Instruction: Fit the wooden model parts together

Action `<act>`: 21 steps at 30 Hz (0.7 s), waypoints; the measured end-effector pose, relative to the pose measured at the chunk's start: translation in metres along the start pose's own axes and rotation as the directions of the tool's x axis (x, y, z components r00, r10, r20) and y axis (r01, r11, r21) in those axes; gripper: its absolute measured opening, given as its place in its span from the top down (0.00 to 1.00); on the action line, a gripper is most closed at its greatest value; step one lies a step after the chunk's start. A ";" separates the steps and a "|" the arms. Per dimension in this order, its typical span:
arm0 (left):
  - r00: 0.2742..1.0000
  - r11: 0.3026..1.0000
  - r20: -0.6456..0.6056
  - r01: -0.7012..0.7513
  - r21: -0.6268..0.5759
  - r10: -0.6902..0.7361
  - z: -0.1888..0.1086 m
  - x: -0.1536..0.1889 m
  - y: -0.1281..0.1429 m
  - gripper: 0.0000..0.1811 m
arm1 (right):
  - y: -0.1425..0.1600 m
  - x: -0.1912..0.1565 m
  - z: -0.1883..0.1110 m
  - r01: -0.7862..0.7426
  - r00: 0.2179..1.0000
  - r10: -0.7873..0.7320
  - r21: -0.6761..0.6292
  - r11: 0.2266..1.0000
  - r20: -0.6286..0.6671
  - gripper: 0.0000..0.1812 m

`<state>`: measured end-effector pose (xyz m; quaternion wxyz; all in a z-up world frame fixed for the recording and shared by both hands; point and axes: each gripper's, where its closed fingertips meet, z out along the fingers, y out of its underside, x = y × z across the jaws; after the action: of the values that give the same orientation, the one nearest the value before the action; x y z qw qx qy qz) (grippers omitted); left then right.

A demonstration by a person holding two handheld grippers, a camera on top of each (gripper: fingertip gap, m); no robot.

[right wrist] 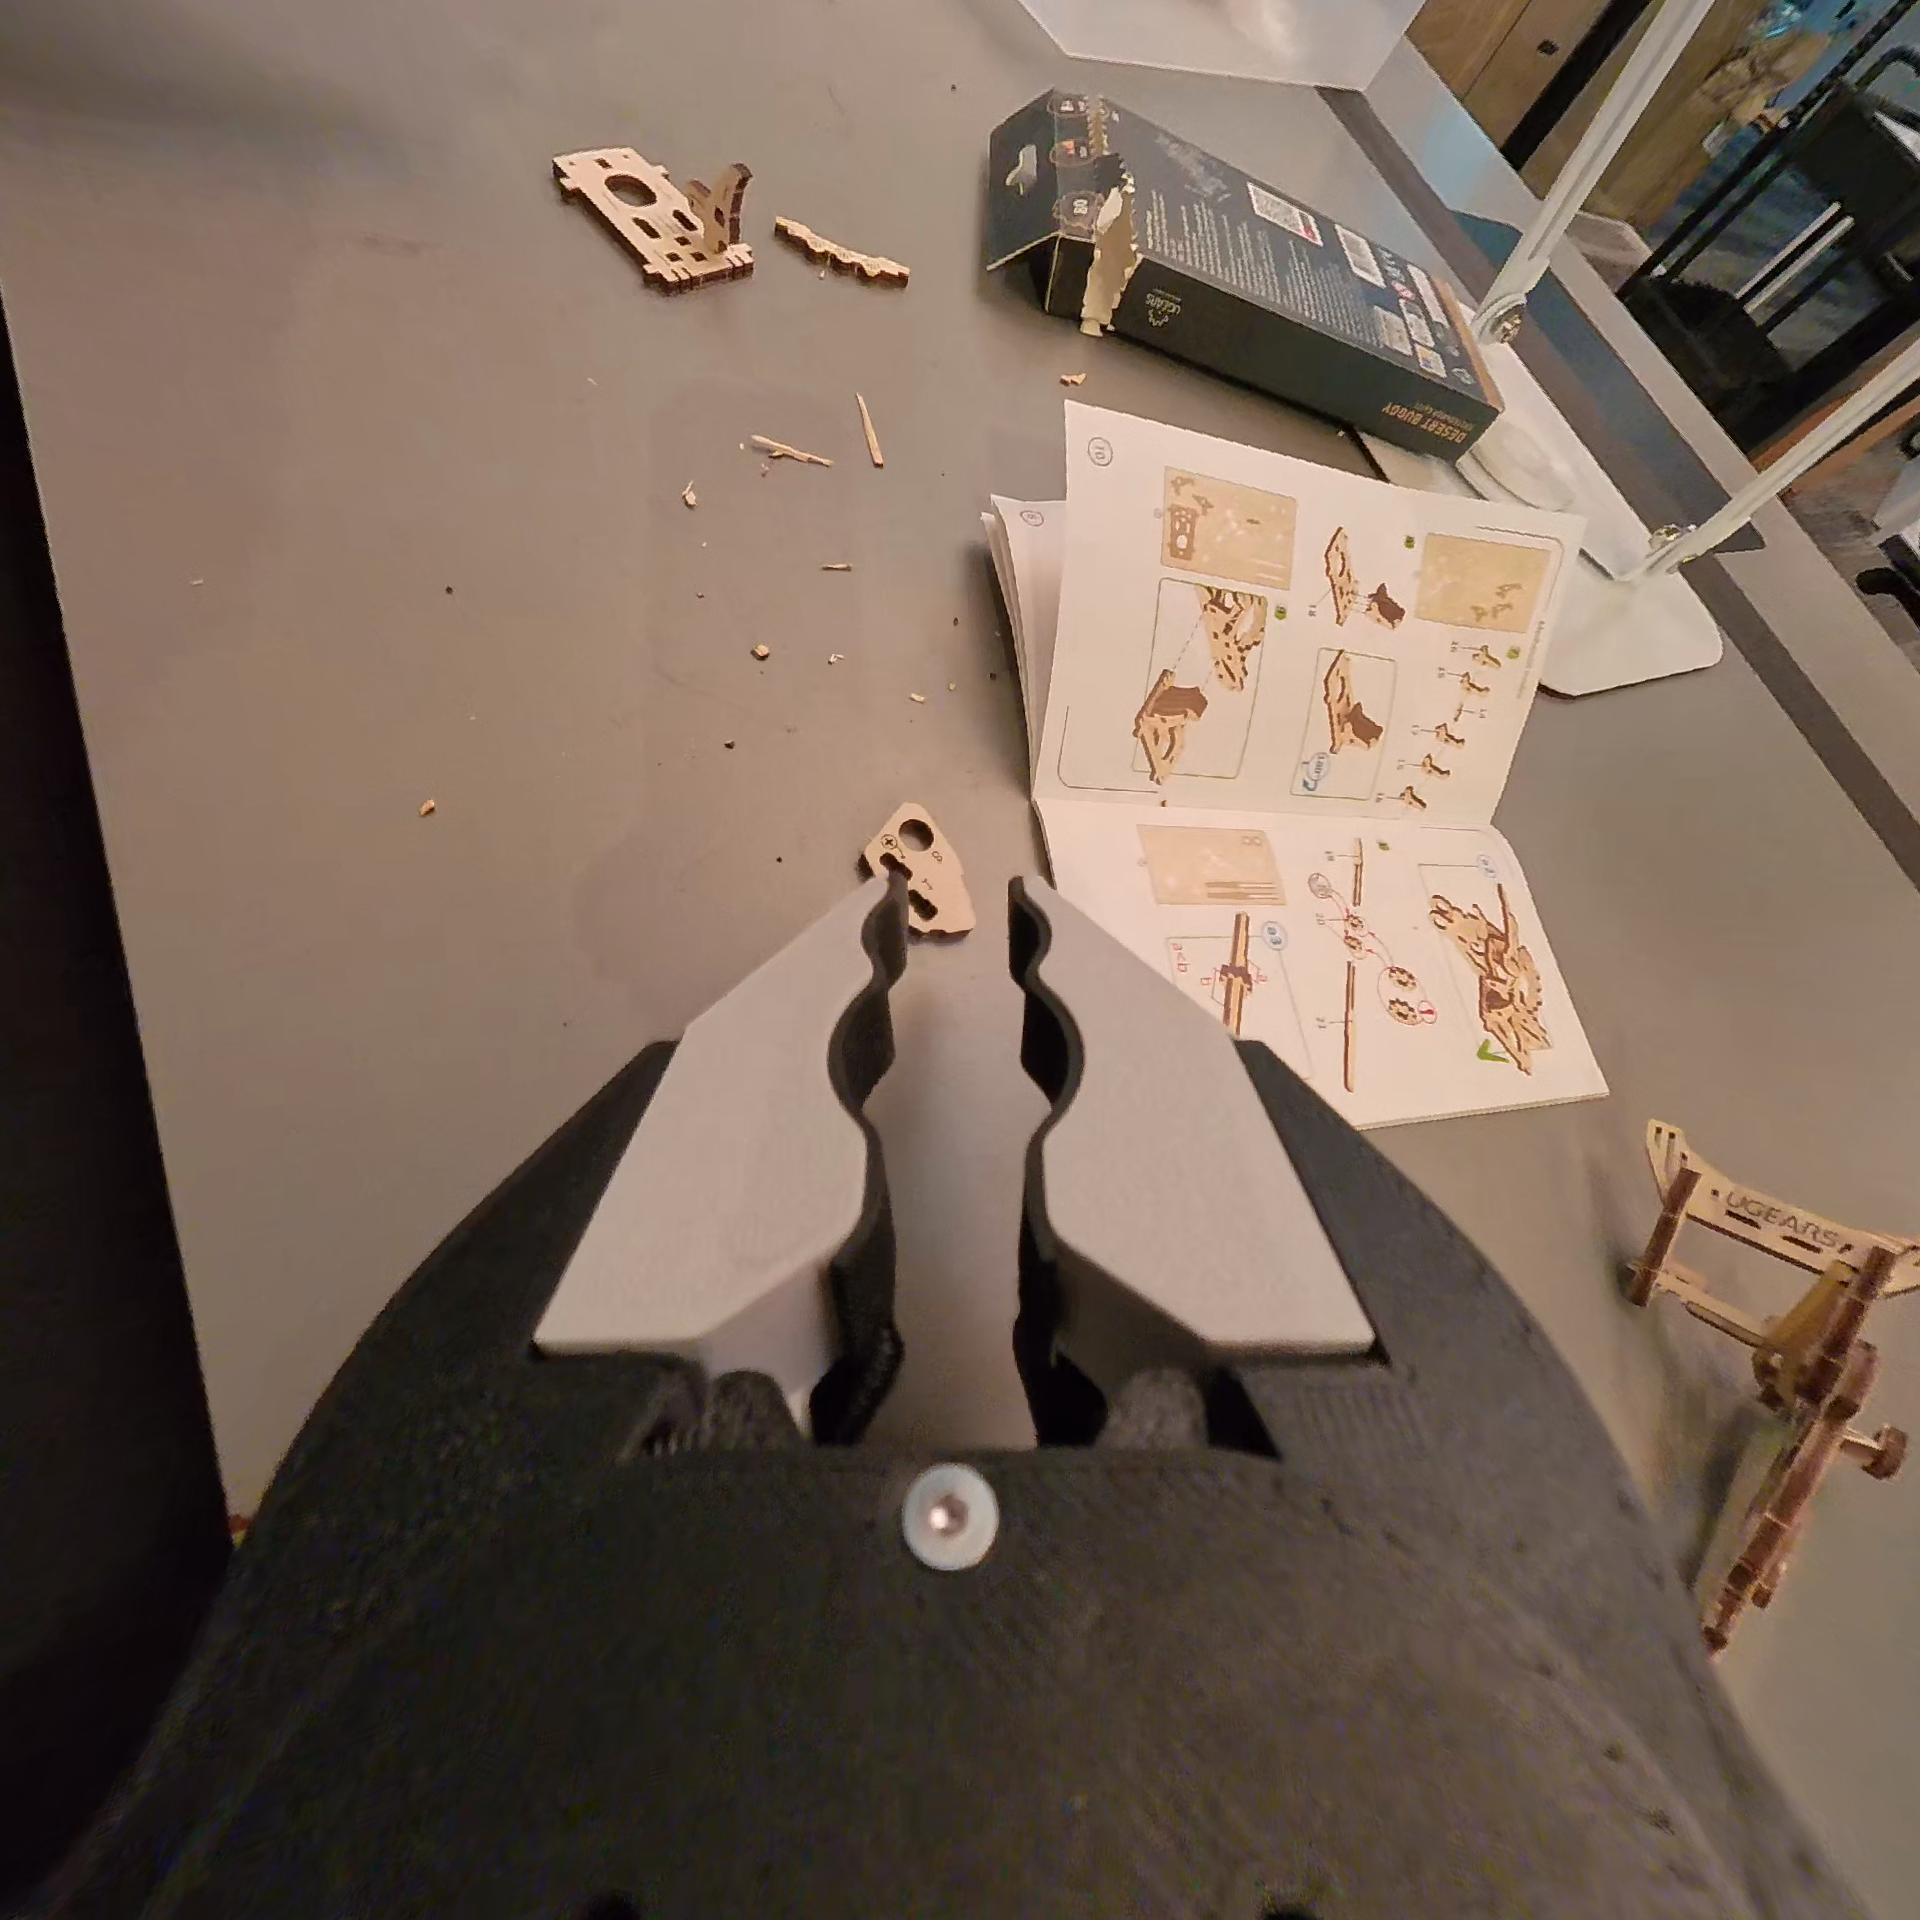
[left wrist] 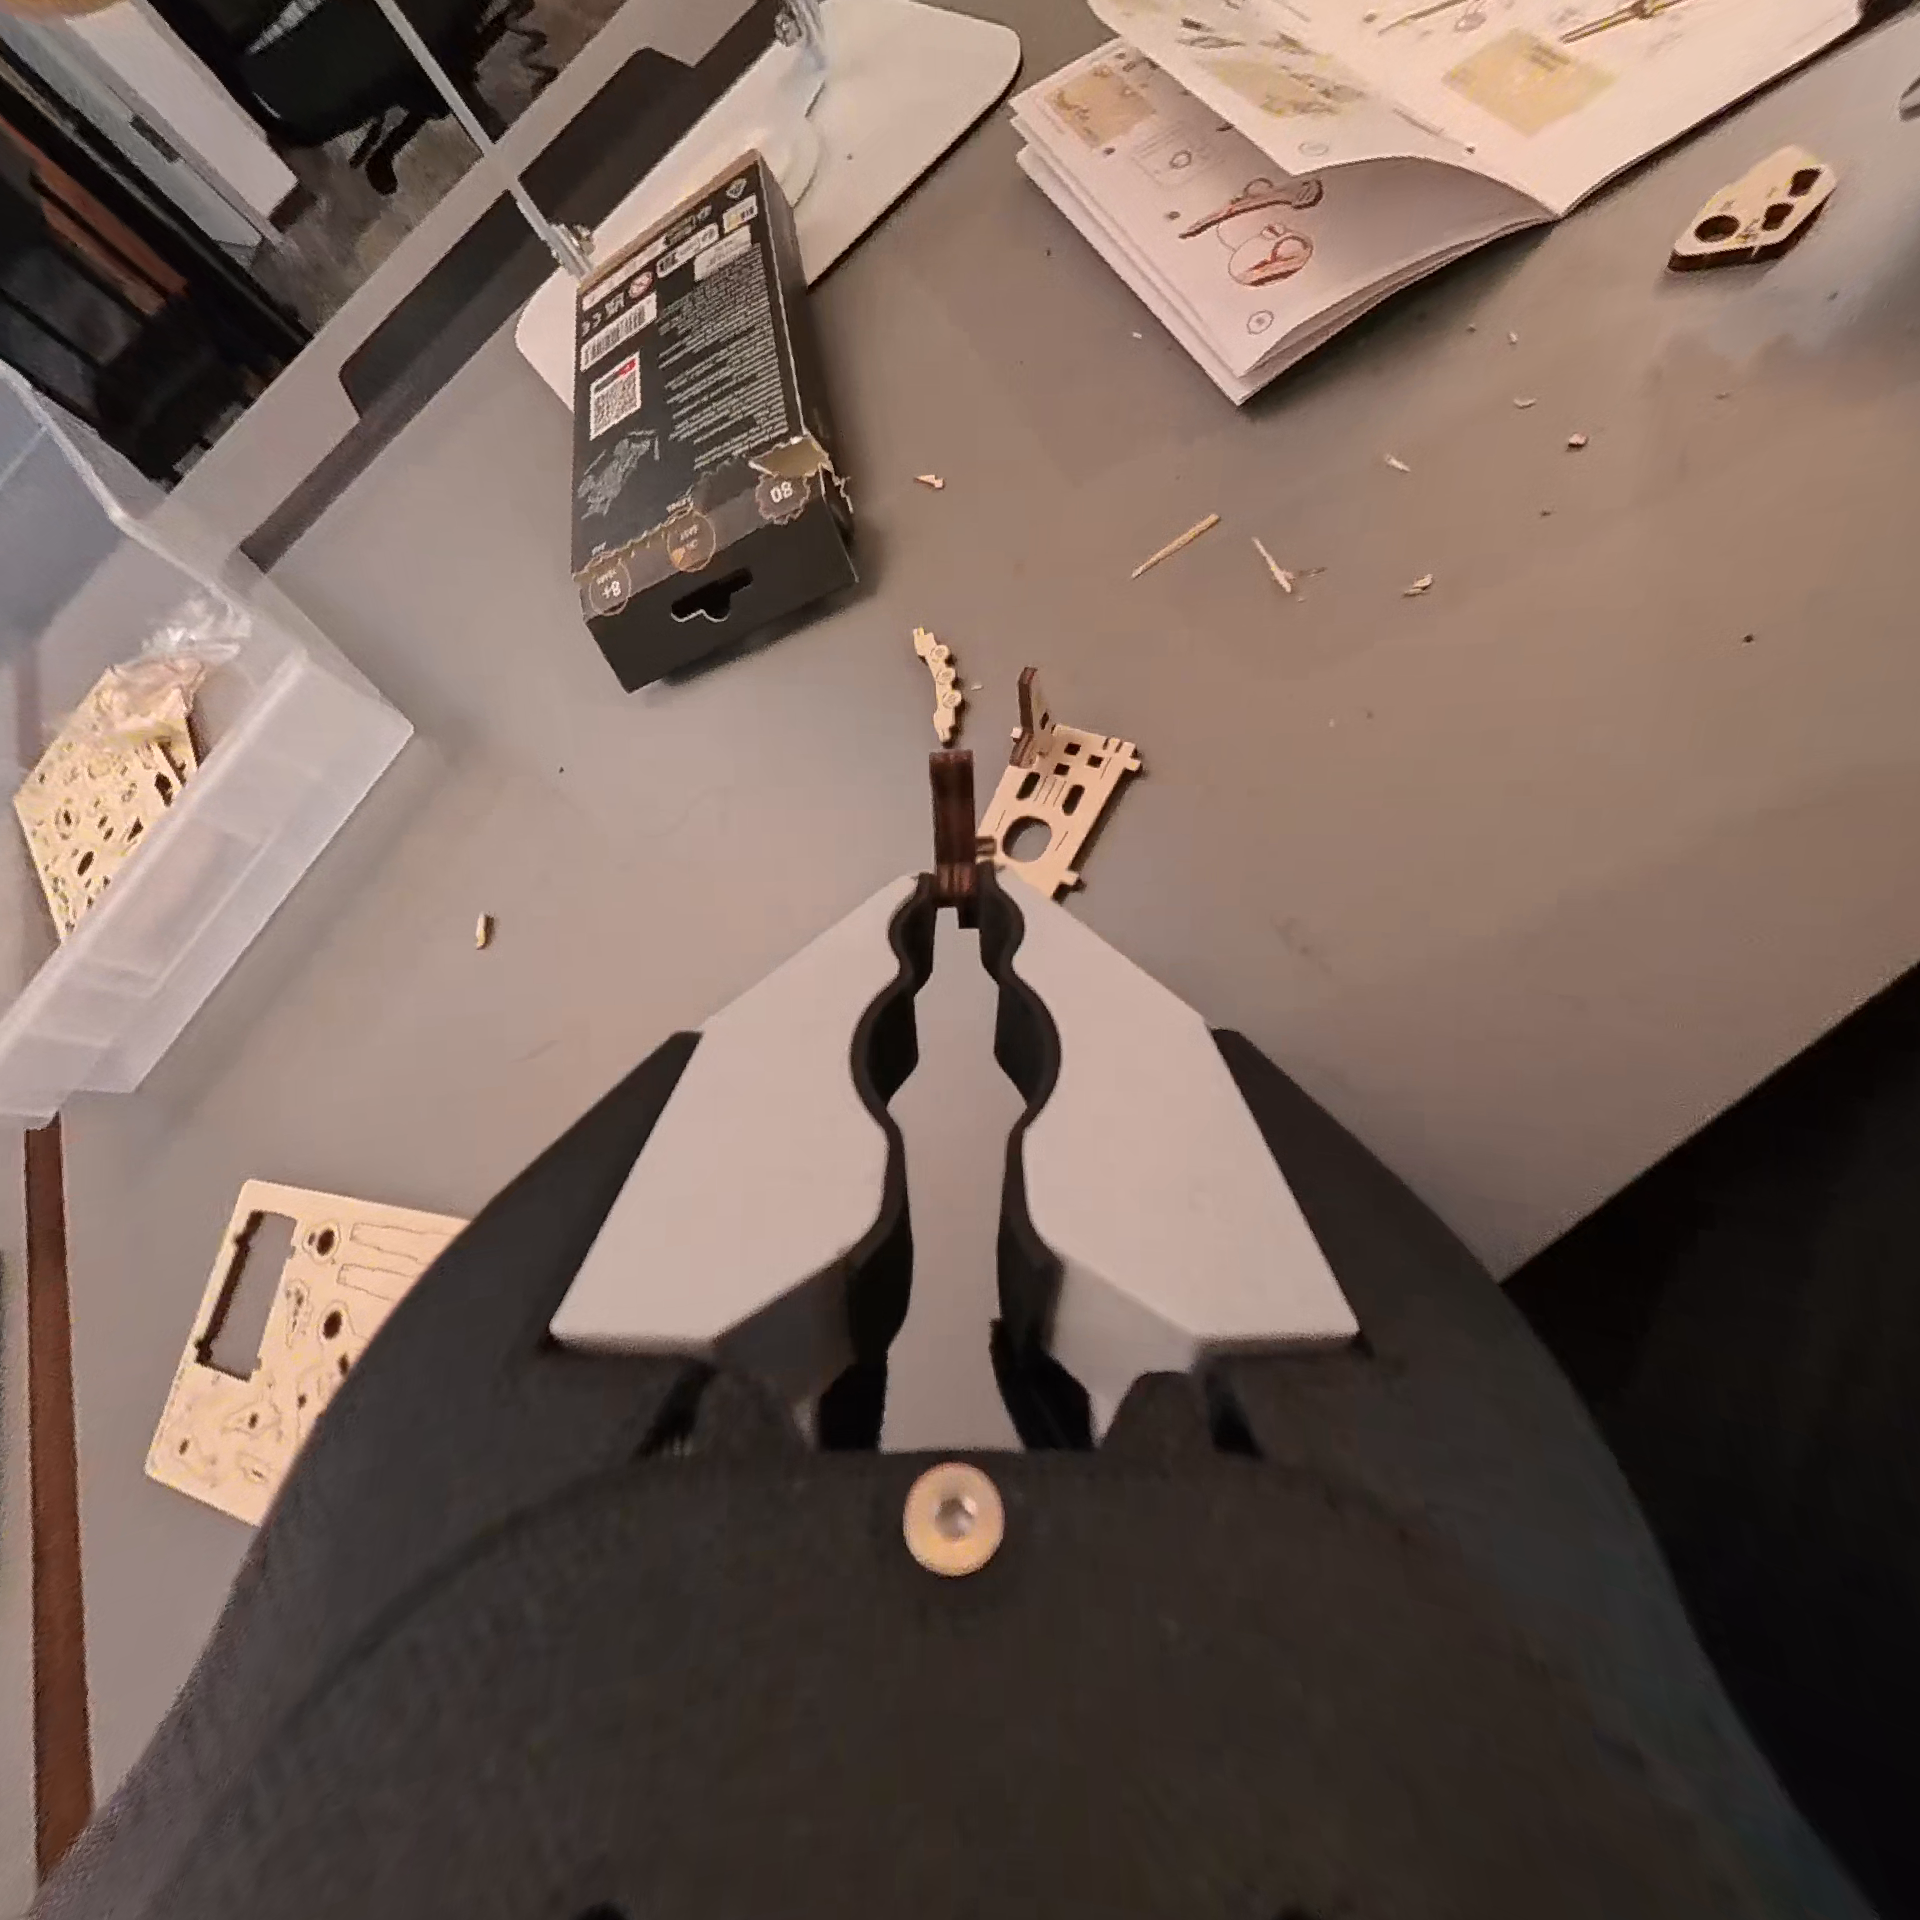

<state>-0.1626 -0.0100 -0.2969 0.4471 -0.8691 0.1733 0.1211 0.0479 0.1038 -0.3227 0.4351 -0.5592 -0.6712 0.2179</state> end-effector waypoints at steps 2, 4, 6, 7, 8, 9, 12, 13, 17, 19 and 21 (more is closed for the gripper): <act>1.000 1.000 -0.001 -0.021 0.003 0.021 0.002 0.000 -0.002 0.97 | 0.001 0.000 0.001 0.007 1.000 -0.007 -0.009 1.000 -0.002 0.91; 0.999 0.999 0.005 -0.042 0.008 0.042 0.003 -0.001 -0.003 0.97 | 0.002 -0.001 0.002 0.014 1.000 -0.014 -0.021 1.000 -0.002 0.91; 0.996 0.996 0.022 -0.088 -0.006 0.088 0.004 -0.002 -0.003 0.97 | 0.003 -0.002 0.003 0.018 1.000 -0.018 -0.028 0.999 -0.002 0.91; 0.992 0.993 0.031 -0.119 -0.015 0.120 0.004 -0.002 -0.003 0.97 | 0.004 -0.001 0.003 0.019 1.000 -0.019 -0.029 0.999 -0.003 0.91; 0.988 0.989 0.040 -0.147 -0.024 0.148 0.005 -0.002 -0.003 0.97 | 0.004 -0.001 0.003 0.018 1.000 -0.018 -0.029 0.999 -0.003 0.91; 0.983 0.984 0.051 -0.177 -0.036 0.179 0.005 -0.002 -0.003 0.97 | 0.004 -0.001 0.003 0.017 1.000 -0.017 -0.030 0.999 -0.003 0.91; 0.972 0.972 0.049 -0.227 -0.056 0.229 0.006 0.002 -0.002 0.97 | 0.004 -0.001 0.003 0.019 1.000 -0.019 -0.031 0.999 -0.003 0.92; 0.977 0.977 0.039 -0.208 -0.045 0.210 0.006 0.003 -0.002 0.97 | 0.004 -0.001 0.003 0.018 1.000 -0.018 -0.030 0.999 -0.003 0.92; 0.993 0.993 -0.021 -0.114 -0.009 0.114 0.010 0.007 -0.005 0.97 | 0.003 -0.001 0.002 0.016 1.000 -0.016 -0.024 1.000 -0.003 0.92; 0.993 0.996 -0.077 -0.094 0.002 0.094 0.014 0.015 -0.007 0.97 | 0.003 -0.001 0.002 0.014 1.000 -0.014 -0.021 1.000 -0.003 0.92; 0.990 0.996 -0.110 -0.087 0.004 0.087 0.020 0.019 -0.007 0.97 | 0.003 -0.001 0.002 0.015 1.000 -0.015 -0.021 1.000 -0.003 0.92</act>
<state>-0.1431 0.0069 -0.3105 0.4308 -0.8662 0.2356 0.0923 0.0482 0.1041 -0.3263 0.4318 -0.5590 -0.6771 0.2064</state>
